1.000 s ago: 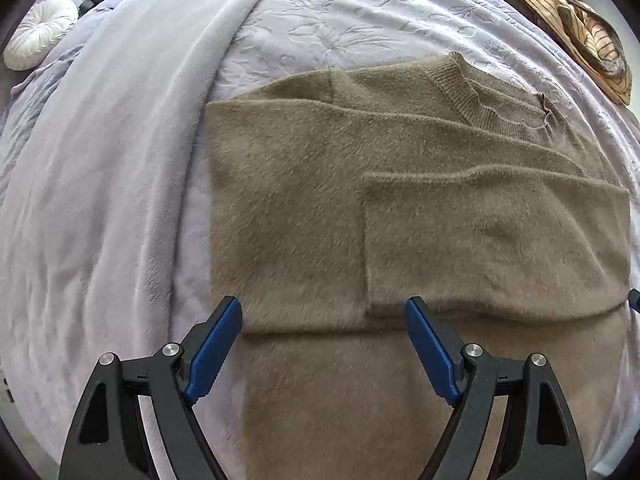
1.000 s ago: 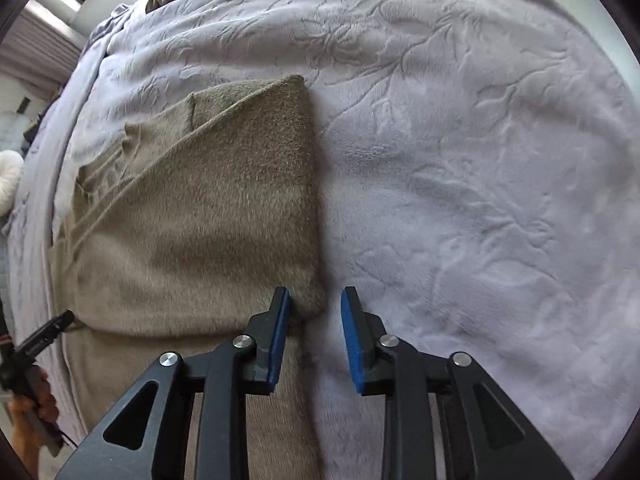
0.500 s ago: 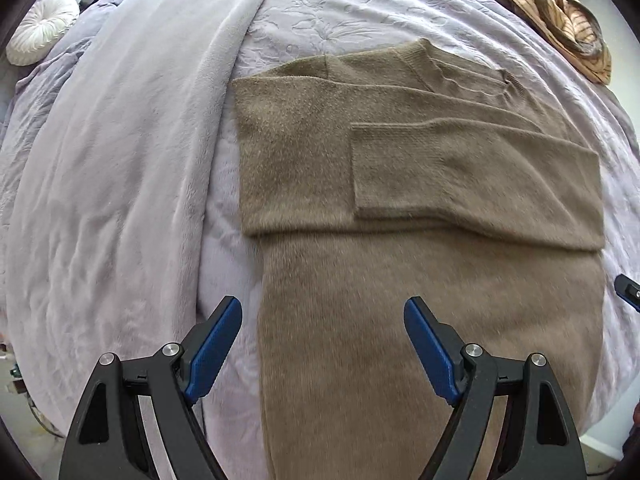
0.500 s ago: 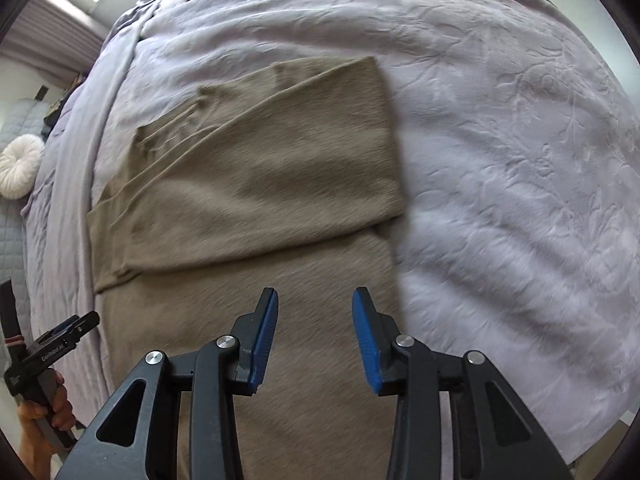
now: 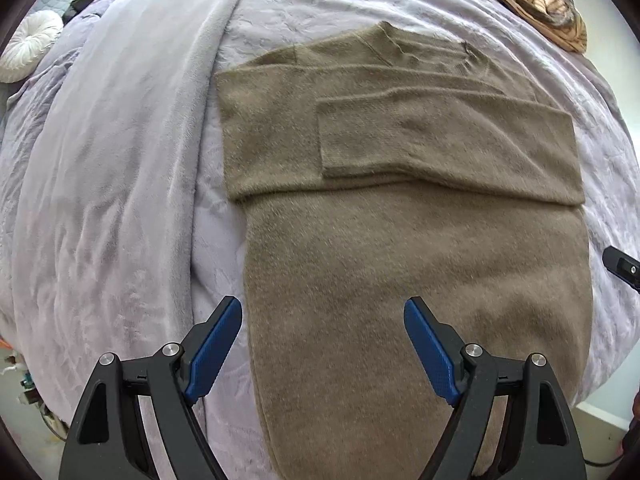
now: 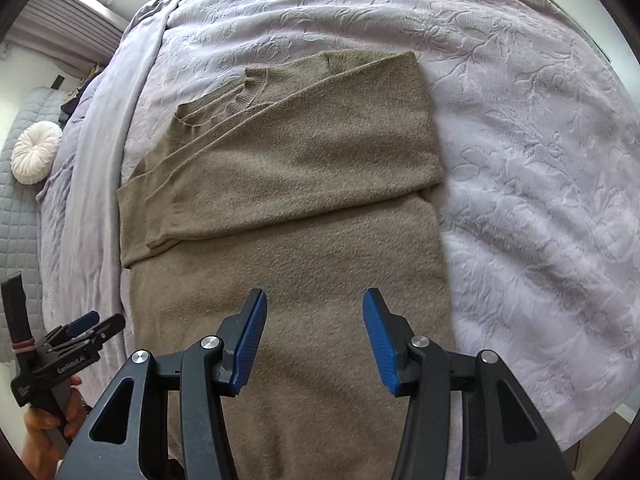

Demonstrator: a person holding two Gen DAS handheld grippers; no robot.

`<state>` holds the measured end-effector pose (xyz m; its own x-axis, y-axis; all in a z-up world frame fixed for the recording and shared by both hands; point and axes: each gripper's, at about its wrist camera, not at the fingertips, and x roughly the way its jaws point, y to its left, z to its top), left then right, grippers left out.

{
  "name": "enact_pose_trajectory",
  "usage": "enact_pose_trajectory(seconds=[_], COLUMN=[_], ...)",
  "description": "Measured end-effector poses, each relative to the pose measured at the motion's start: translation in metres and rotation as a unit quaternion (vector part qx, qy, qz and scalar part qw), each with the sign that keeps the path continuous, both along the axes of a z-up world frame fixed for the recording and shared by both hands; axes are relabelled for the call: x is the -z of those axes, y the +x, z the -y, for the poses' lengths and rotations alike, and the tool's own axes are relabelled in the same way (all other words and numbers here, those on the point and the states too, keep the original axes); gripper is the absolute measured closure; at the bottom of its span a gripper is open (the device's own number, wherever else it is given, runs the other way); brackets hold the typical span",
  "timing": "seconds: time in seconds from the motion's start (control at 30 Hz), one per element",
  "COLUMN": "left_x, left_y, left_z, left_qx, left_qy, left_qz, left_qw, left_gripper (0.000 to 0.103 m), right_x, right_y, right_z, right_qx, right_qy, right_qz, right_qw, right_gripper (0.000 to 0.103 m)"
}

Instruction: Fold small clothes

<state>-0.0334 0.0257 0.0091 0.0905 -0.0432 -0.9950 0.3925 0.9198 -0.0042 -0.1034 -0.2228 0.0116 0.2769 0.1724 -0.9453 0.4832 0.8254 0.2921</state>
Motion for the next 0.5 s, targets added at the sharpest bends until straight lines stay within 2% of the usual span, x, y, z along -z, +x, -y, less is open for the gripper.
enact_pose_trajectory(seconds=[0.17,0.2,0.23,0.3,0.4,0.5], left_x=[-0.004,-0.005,-0.006,-0.009,-0.011,-0.012], left_y=[-0.004,-0.004,-0.005,-0.006,-0.009,-0.011], left_z=[0.005,0.006,0.007,0.01,0.019,0.021], left_qx=[-0.007,-0.008,-0.01,-0.004,0.01,0.002], left_qy=[-0.013,-0.013,-0.012,-0.01,0.008,0.019], left_qz=[0.0,0.0,0.003,0.009,0.016,0.021], left_qw=[0.9999,0.9999,0.9999,0.9999,0.9998,0.9996], left_gripper=[0.018,0.002,0.0,0.0,0.0,0.0], right_x=[-0.003,-0.003,-0.004,-0.006,-0.008,-0.01], right_y=[-0.003,-0.003,-0.003,-0.004,-0.005,-0.007], right_z=[-0.001,-0.001,0.0,0.003,0.006,0.008], right_qx=[-0.002,-0.003,-0.003,-0.001,-0.001,-0.014], right_qy=[0.003,0.002,0.002,0.004,0.005,-0.005], right_qz=[0.001,0.001,0.002,0.004,0.009,0.008], right_qw=[1.0,1.0,1.0,1.0,1.0,1.0], right_gripper=[0.045,0.045,0.045,0.043,0.033,0.032])
